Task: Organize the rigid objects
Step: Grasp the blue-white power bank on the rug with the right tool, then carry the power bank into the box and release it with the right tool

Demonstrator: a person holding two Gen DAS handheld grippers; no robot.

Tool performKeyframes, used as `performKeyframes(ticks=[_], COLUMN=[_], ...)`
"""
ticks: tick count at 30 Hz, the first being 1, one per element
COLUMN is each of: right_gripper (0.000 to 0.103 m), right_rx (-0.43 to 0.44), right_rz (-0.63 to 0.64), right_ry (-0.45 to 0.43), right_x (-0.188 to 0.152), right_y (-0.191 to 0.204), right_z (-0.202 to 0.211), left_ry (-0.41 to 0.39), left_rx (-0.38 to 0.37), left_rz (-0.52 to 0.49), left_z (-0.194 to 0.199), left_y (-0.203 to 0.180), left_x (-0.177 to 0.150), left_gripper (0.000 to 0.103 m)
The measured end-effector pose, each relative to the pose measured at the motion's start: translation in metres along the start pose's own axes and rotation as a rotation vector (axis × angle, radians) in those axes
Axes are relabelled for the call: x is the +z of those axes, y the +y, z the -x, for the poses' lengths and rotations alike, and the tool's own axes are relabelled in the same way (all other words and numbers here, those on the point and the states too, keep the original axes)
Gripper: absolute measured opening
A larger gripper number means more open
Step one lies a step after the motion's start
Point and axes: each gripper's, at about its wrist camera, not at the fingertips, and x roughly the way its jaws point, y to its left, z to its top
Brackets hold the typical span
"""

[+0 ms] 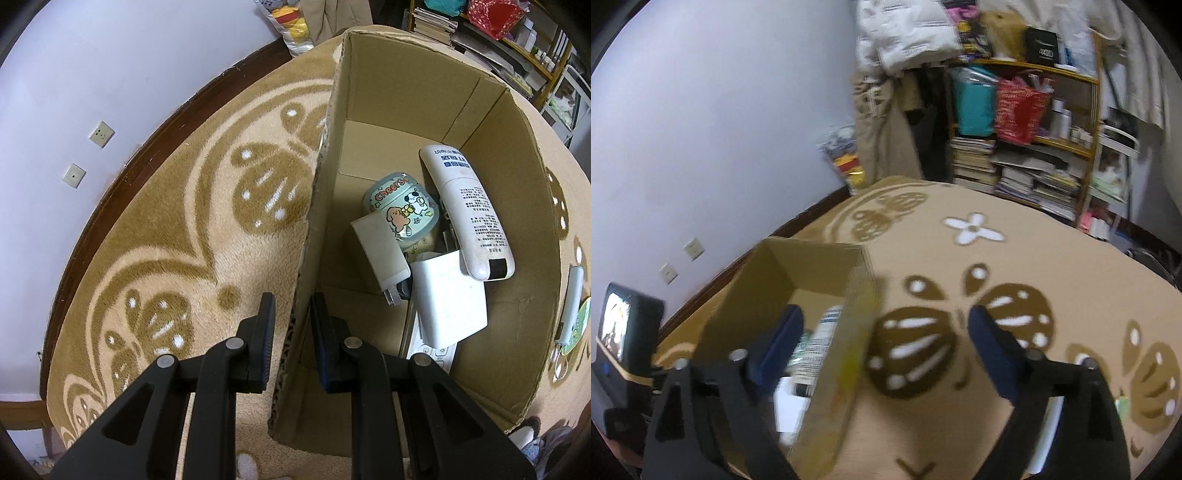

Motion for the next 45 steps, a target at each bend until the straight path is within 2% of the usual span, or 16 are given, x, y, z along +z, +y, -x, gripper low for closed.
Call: performKeyframes(ticks=[7,14,22,27,30,32,33,36,37,45], right_gripper=[0.1,0.1,0.1,0.099,0.085,0.07,0.059,0.042,0.032,0.029], right_rx=[-0.119,-0.121,-0.196,-0.29,-0.319,-0.319,-0.323,-0.322,-0.337,-0.297], right_rz=[-0.086,-0.205,-0.299,-0.33,-0.349,-0.369,-0.382,-0.411,-0.403,-0.373], right_ry=[0.035,0.102,0.174,0.261,0.328,0.367,0.386,0.417,0.412,0.377], right_x=[-0.011,-0.029,-0.051,-0.065,-0.074,-0.08,-0.082,-0.092,-0.092,-0.088], right_y=[-0.05,-0.098,-0.137,-0.149,-0.155,-0.16,-0.163,-0.166,-0.166,-0.153], right_z=[-0.001,-0.006,-0.015,-0.03,-0.039,-0.045,-0.047,-0.053,-0.053,-0.052], left_ry=[-0.002,-0.002,-0.002,-0.002,-0.002,-0.002,-0.001,-0.002,-0.002,-0.002], left_rx=[0.002,0.002,0.003,0.004,0.004,0.004,0.004,0.004,0.003,0.005], left_rz=[0.003,0.003,0.002,0.002,0.001,0.001,0.002,0.002,0.002,0.0], left_z=[0.0,0.0,0.0,0.0,0.0,0.001,0.0,0.0,0.0,0.0], left_y=[0.001,0.0,0.0,0.0,0.0,0.0,0.0,0.0,0.0,0.0], left_x=[0.0,0.0,0.0,0.0,0.0,0.0,0.0,0.0,-0.001,-0.001], left_gripper=[0.02,0.02,0.02,0.02,0.02,0.02,0.02,0.02,0.02,0.02])
